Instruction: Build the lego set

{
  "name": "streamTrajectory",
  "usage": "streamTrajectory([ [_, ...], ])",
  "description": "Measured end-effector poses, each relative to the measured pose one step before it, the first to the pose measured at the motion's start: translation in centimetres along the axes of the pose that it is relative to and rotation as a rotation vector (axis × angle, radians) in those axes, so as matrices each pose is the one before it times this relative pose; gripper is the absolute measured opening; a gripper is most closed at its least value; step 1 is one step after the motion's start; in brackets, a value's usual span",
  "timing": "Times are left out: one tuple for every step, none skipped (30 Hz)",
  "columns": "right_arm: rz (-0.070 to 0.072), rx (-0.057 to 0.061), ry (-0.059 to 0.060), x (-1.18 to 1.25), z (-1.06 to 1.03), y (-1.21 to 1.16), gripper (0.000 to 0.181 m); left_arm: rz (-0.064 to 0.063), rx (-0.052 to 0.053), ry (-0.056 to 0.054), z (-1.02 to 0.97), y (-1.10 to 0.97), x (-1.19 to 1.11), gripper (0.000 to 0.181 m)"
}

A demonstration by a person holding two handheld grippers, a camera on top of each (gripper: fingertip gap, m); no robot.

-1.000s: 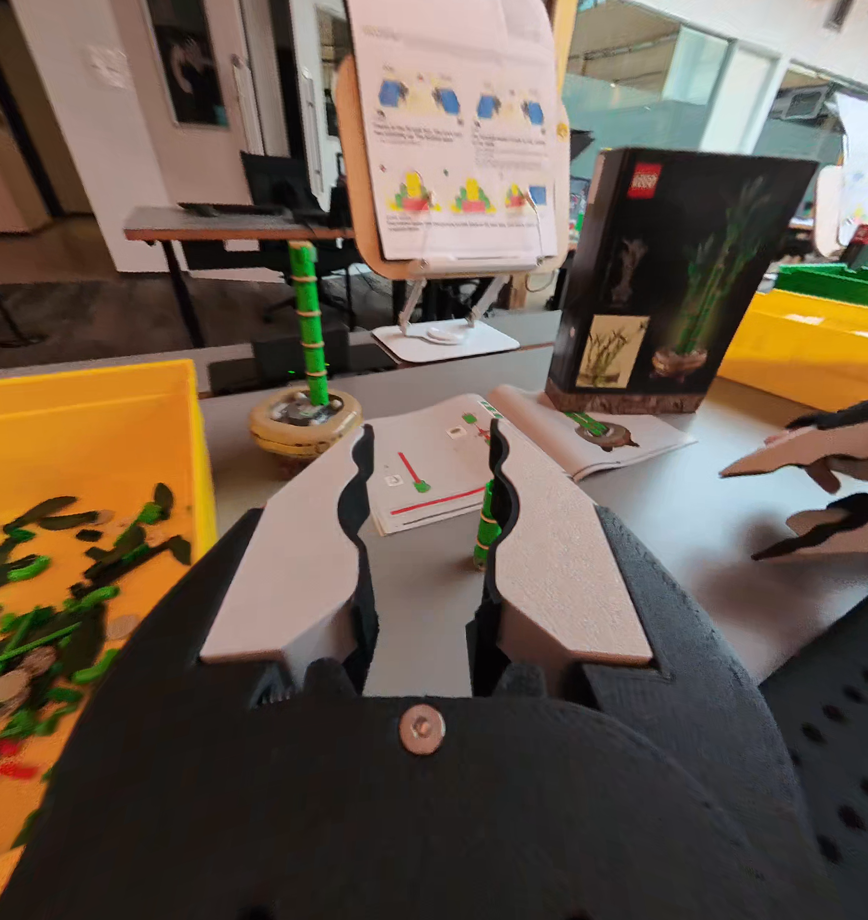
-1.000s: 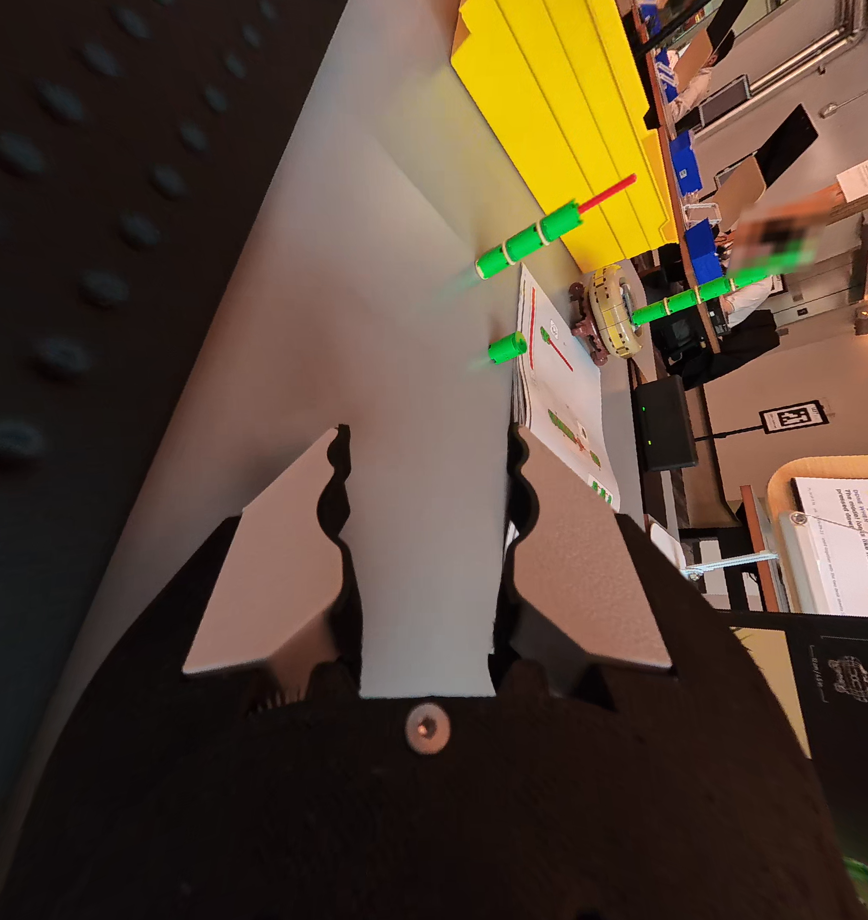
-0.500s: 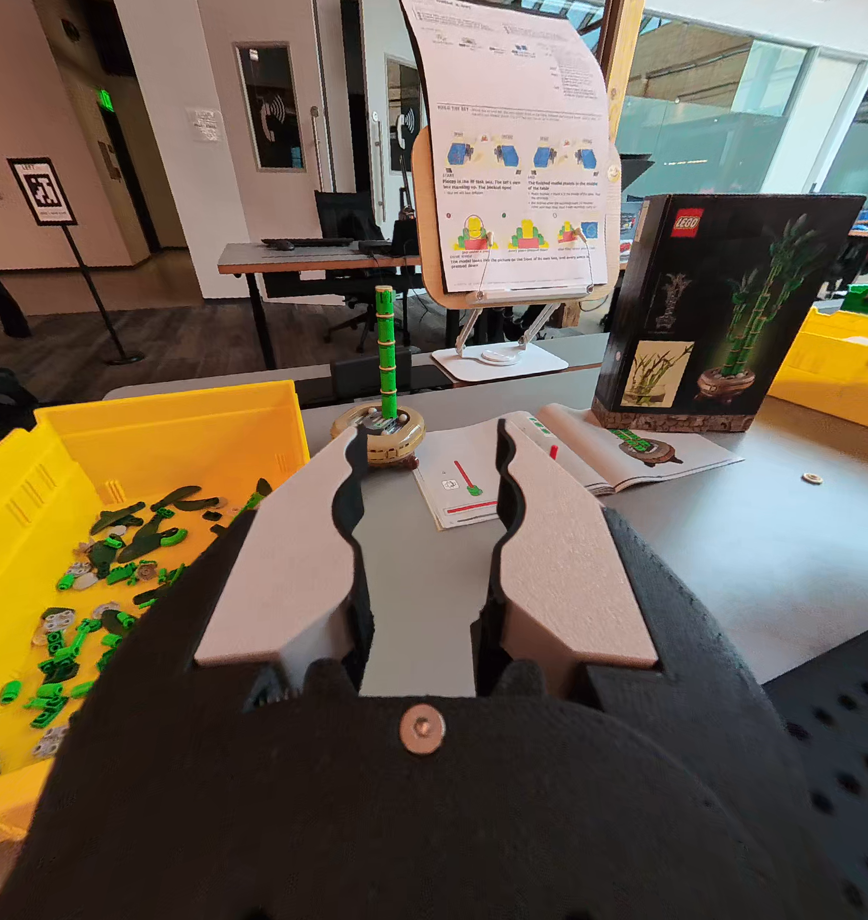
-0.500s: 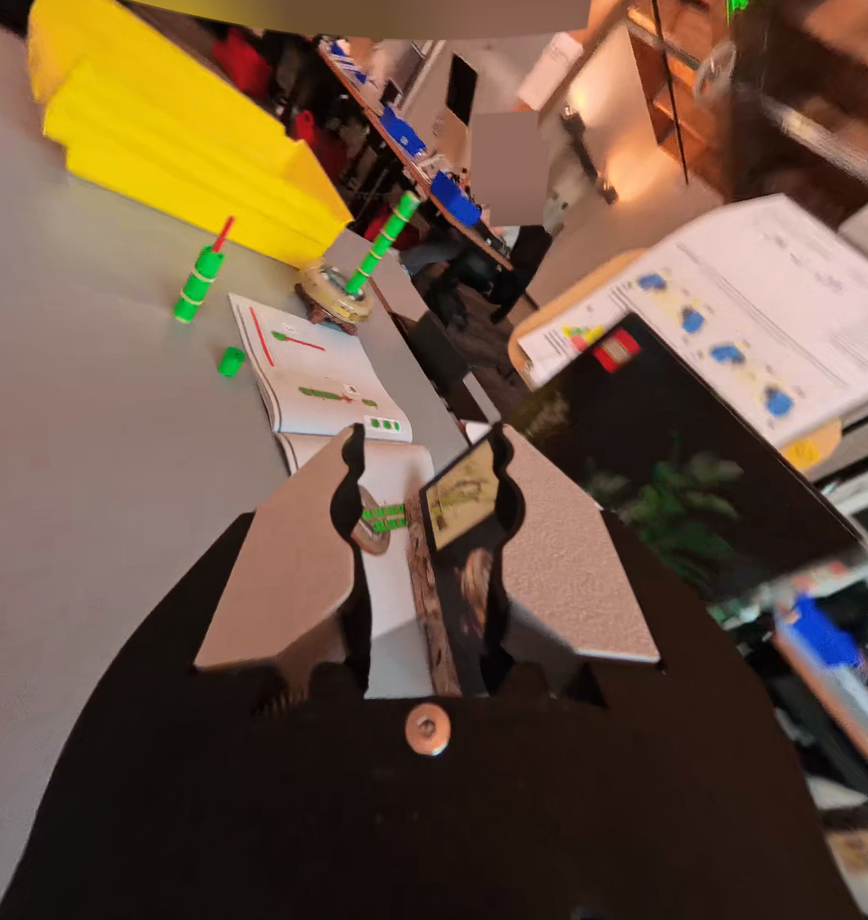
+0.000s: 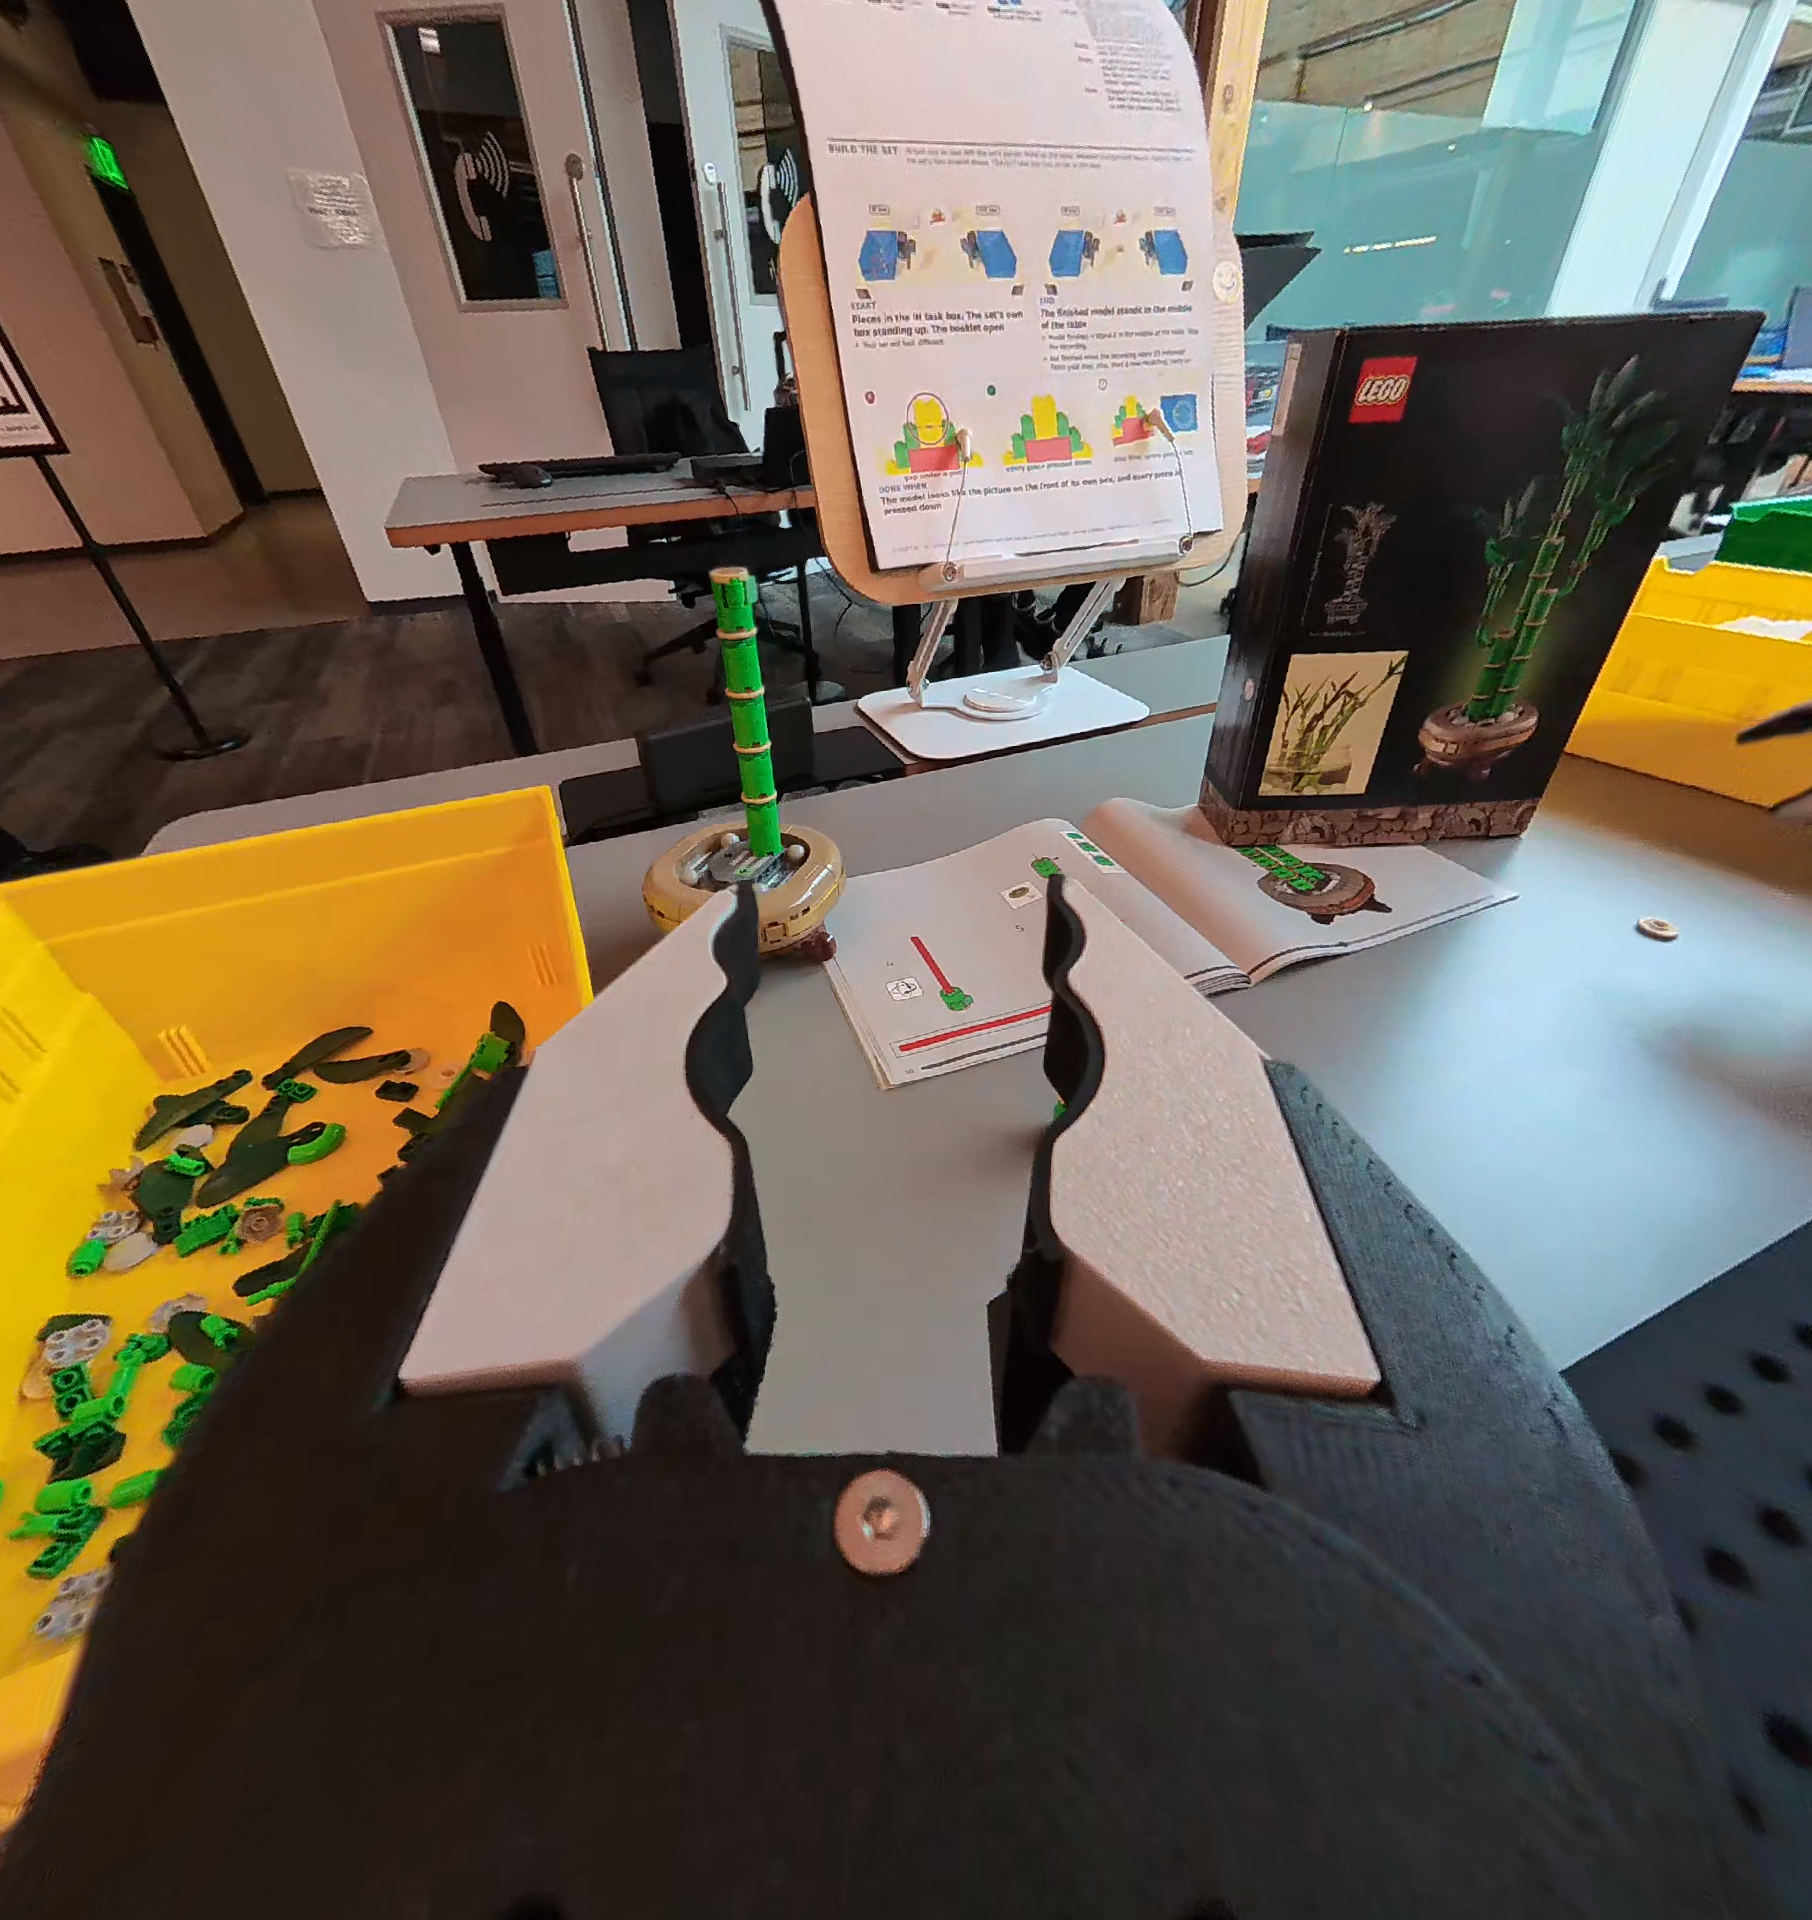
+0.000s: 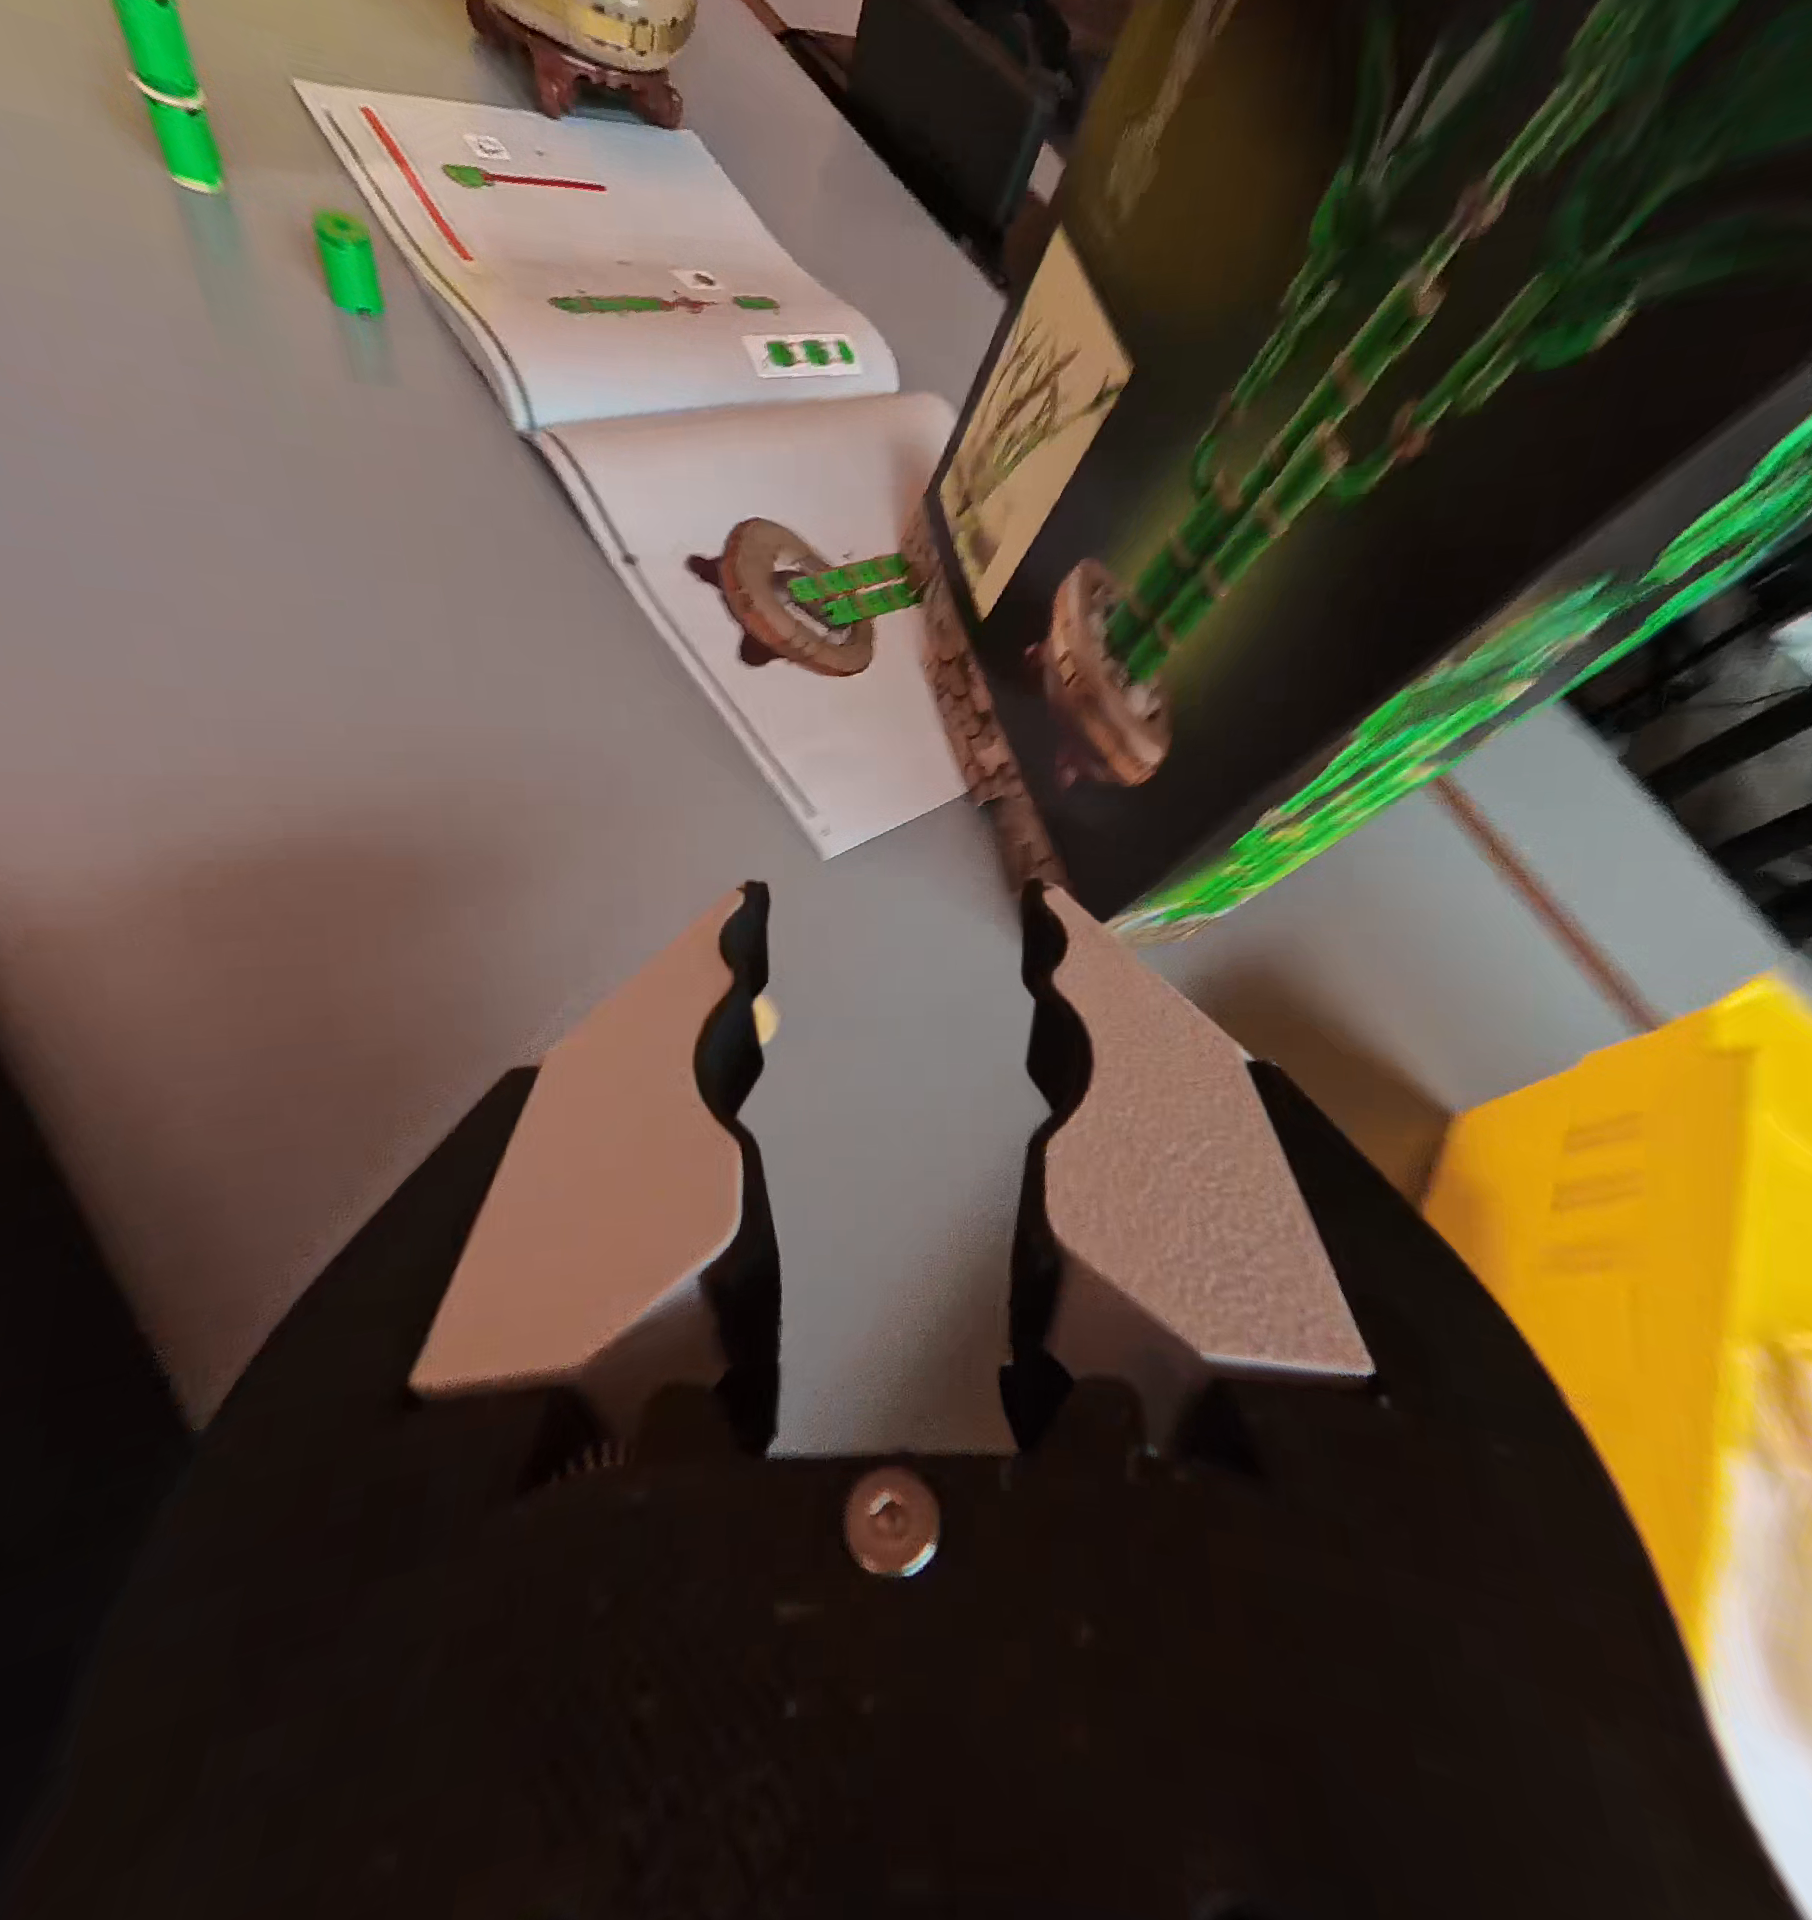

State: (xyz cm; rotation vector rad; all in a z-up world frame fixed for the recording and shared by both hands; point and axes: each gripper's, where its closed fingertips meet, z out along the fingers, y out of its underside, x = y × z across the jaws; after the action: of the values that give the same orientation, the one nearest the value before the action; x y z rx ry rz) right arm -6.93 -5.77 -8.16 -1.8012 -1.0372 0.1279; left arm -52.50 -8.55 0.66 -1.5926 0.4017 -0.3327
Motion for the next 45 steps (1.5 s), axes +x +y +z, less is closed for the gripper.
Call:
streamTrajectory([
  [-0.0679,-0.0029,0.0262,1.013,-0.391,-1.384,0.052,0.0092,-0.0046,-0.0048,-0.100,-0.097,-0.007,0.054],
  [-0.0908,0.0016,0.0380,1.531,-0.702,-1.962,0.055,0.0072,-0.0039,-0.0040,-0.106,-0.105,-0.001,0.054],
  [-0.1037,0.0075,0.0451,2.084,-0.885,-2.398,0.058,0.0044,-0.0040,-0.0017,-0.070,-0.085,0.010,0.054],
  [-0.0973,0.0159,0.0406,2.512,-0.880,-2.626,0.063,0.0017,-0.0045,0.0005,-0.037,-0.060,0.065,0.054],
  [-0.0741,0.0246,0.0109,2.543,-0.615,-2.651,0.070,0.0002,-0.0047,0.0025,0.011,-0.042,0.113,0.054],
  [-0.0341,0.0242,-0.0233,2.363,-0.235,-2.387,0.079,0.0002,-0.0042,0.0048,0.047,-0.036,0.209,0.054],
  [0.0048,0.0037,-0.0448,2.148,0.156,-1.865,0.087,0.0019,-0.0025,0.0045,0.071,-0.024,0.257,0.054],
  [0.0222,-0.0288,-0.0625,1.773,0.550,-1.172,0.091,0.0042,-0.0005,0.0029,0.071,-0.025,0.296,0.055],
  [0.0288,-0.0598,-0.0867,1.122,0.897,-0.445,0.094,0.0047,0.0005,0.0021,0.077,-0.011,0.295,0.055],
  [0.0350,-0.0909,-0.1021,0.566,1.093,0.264,0.099,0.0037,-0.0007,0.0022,0.086,0.032,0.310,0.055],
  [0.0483,-0.1070,-0.1155,0.052,1.182,0.636,0.104,0.0036,-0.0037,0.0033,0.080,0.095,0.287,0.055],
  [0.0483,-0.1028,-0.1137,-0.196,1.168,0.618,0.104,0.0040,-0.0067,0.0029,0.087,0.146,0.243,0.056],
  [0.0363,-0.0720,-0.0770,0.109,1.126,0.326,0.103,0.0058,-0.0084,0.0030,0.053,0.171,0.210,0.056],
  [0.0187,-0.0475,-0.0098,0.886,1.070,0.187,0.100,0.0066,-0.0082,0.0010,0.014,0.153,0.140,0.056],
  [-0.0016,-0.0504,0.0143,1.024,0.984,0.262,0.101,0.0063,-0.0066,-0.0013,-0.028,0.108,0.078,0.056],
  [-0.0037,-0.0370,0.0140,0.878,0.907,0.142,0.105,0.0054,-0.0055,-0.0001,-0.071,0.053,0.053,0.056],
  [0.0083,-0.0227,0.0053,0.634,0.813,-0.054,0.108,0.0049,-0.0055,0.0024,-0.103,0.017,0.079,0.056],
  [0.0079,-0.0096,-0.0224,0.058,0.749,-0.244,0.108,0.0056,-0.0016,-0.0013,-0.163,-0.076,0.015,0.056],
  [0.0079,-0.0051,-0.0318,-0.173,0.700,-0.298,0.107,0.0086,0.0052,-0.0063,-0.217,-0.160,-0.056,0.056],
  [0.0099,-0.0157,-0.0315,-0.189,0.671,-0.119,0.107,0.0084,0.0047,-0.0060,-0.240,-0.130,-0.072,0.055],
  [0.0114,-0.0209,-0.0384,-0.319,0.629,-0.023,0.103,0.0045,-0.0005,-0.0039,-0.218,-0.017,-0.084,0.055],
  [0.0054,-0.0135,-0.0241,-0.140,0.503,-0.122,0.101,0.0006,-0.0046,-0.0024,-0.185,0.082,-0.094,0.055],
  [0.0056,-0.0125,-0.0138,0.018,0.318,-0.061,0.094,-0.0025,-0.0050,-0.0027,-0.143,0.121,-0.149,0.055],
  [0.0118,-0.0169,-0.0068,0.119,0.261,0.018,0.092,-0.0046,-0.0045,-0.0016,-0.089,0.150,-0.136,0.055],
  [0.0049,-0.0165,0.0070,0.297,0.198,0.042,0.093,-0.0051,-0.0049,0.0014,-0.060,0.152,-0.096,0.055],
  [0.0008,-0.0147,0.0086,0.251,0.194,-0.017,0.093,-0.0047,-0.0040,0.0020,-0.041,0.134,-0.064,0.055],
  [0.0015,-0.0171,0.0020,0.158,0.210,0.182,0.093,-0.0029,-0.0023,0.0013,-0.017,0.092,-0.040,0.055],
  [-0.0018,-0.0108,0.0026,0.090,0.194,0.093,0.093,-0.0007,-0.0014,0.0013,-0.008,0.063,-0.004,0.055],
  [-0.0014,-0.0118,-0.0028,-0.052,0.223,0.065,0.092,0.0006,-0.0006,0.0013,0.009,0.038,0.012,0.055],
  [-0.0042,-0.0125,-0.0031,-0.084,0.223,0.057,0.092,0.0012,-0.0003,0.0012,0.029,0.029,0.021,0.055],
  [-0.0035,-0.0098,0.0026,0.092,0.196,0.096,0.092,0.0011,-0.0006,0.0020,0.053,0.028,0.040,0.055],
  [0.0006,-0.0107,0.0073,0.203,0.125,0.142,0.089,0.0002,-0.0020,0.0033,0.078,0.062,0.062,0.055],
  [0.0045,-0.0036,0.0021,0.074,0.053,0.021,0.089,-0.0001,-0.0039,0.0028,0.089,0.074,0.064,0.055],
  [-0.0024,0.0016,0.0003,0.003,-0.031,-0.025,0.088,0.0012,-0.0044,0.0019,0.090,0.079,0.051,0.055],
  [-0.0073,-0.0038,0.0051,0.004,-0.009,0.054,0.088,0.0024,-0.0043,0.0017,0.086,0.063,0.074,0.055],
  [-0.0069,-0.0049,0.0023,-0.087,0.028,0.043,0.087,0.0031,-0.0038,0.0018,0.080,0.057,0.075,0.055],
  [-0.0011,-0.0066,-0.0010,-0.018,-0.018,0.095,0.087,0.0035,-0.0038,0.0027,0.072,0.057,0.089,0.055],
  [-0.0042,-0.0036,-0.0001,-0.021,-0.031,0.057,0.086,0.0030,-0.0046,0.0026,0.085,0.044,0.087,0.055],
  [-0.0111,-0.0033,0.0032,-0.012,-0.059,0.106,0.086,0.0029,-0.0049,0.0020,0.084,0.057,0.081,0.055],
  [-0.0148,-0.0003,0.0076,0.033,-0.063,0.024,0.085,0.0035,-0.0042,0.0018,0.074,0.037,0.091,0.055],
  [-0.0188,0.0024,0.0104,0.081,-0.079,-0.021,0.085,0.0038,-0.0036,0.0020,0.075,0.030,0.082,0.055],
  [-0.0191,-0.0023,0.0167,0.190,-0.093,0.034,0.085,0.0034,-0.0038,0.0016,0.064,0.033,0.084,0.055],
  [-0.0167,-0.0049,0.0213,0.313,-0.115,0.109,0.085,0.0034,-0.0044,0.0012,0.067,0.031,0.072,0.055],
  [-0.0094,-0.0061,0.0216,0.419,-0.149,0.129,0.085,0.0039,-0.0050,0.0005,0.060,0.050,0.051,0.055],
  [-0.0052,-0.0050,0.0149,0.452,-0.238,0.229,0.085,0.0042,-0.0052,-0.0010,0.059,0.051,0.028,0.055],
])
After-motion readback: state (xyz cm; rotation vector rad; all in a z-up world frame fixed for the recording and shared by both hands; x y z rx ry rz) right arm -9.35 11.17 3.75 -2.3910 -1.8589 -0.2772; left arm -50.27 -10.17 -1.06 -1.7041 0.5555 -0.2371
